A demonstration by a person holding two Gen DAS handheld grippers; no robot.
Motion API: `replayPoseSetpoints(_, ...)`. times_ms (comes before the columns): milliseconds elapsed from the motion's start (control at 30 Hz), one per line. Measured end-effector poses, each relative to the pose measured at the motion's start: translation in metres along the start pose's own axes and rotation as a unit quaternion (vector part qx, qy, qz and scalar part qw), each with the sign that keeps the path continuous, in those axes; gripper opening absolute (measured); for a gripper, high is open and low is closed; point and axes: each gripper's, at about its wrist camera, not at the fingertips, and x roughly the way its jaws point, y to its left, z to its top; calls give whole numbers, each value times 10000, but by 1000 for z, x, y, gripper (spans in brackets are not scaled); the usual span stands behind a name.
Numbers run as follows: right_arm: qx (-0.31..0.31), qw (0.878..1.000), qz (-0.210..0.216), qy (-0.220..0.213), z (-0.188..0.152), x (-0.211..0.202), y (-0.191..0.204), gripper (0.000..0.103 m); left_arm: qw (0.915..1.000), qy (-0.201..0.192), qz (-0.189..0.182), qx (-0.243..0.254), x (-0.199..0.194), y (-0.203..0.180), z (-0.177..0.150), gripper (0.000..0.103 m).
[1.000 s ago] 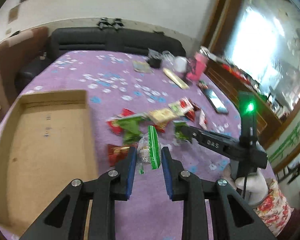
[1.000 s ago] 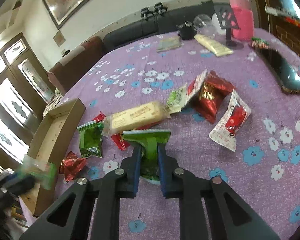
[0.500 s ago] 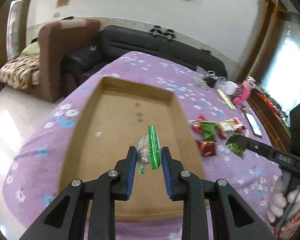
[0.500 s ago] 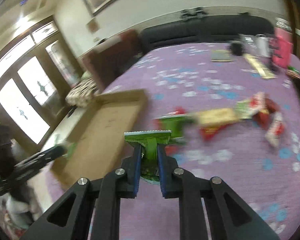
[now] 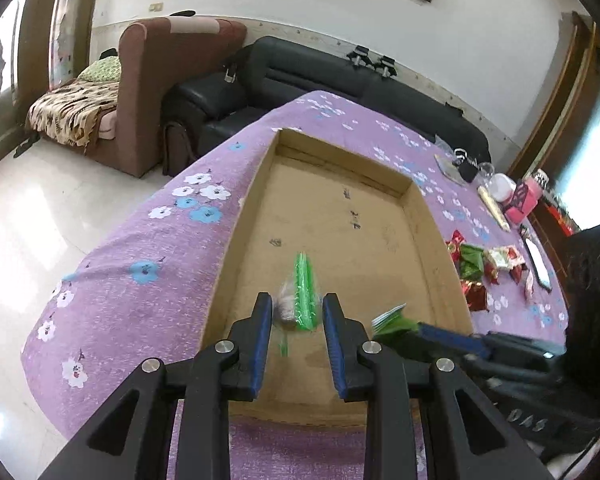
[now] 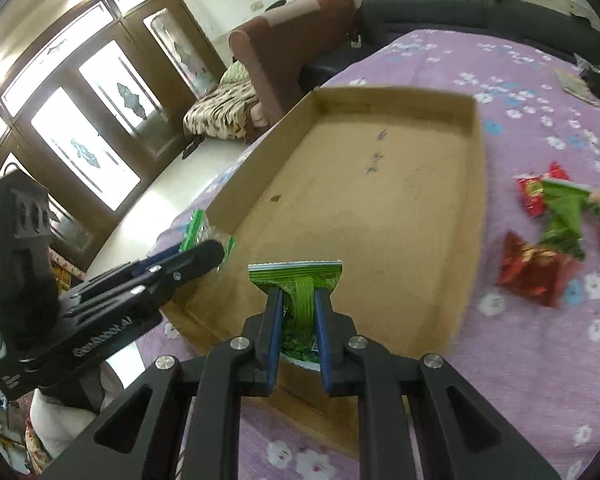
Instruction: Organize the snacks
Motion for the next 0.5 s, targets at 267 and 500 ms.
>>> replayPoseSetpoints(267,15,9995,65,-308,5,-22,-5,24,9994,-323,-34,-90,-20,-4,5,56)
replayPoseSetpoints(500,594,9896,-560,-1188,26,-98,-78,33,9976,-668,-74,-166,-44,-4,7,65)
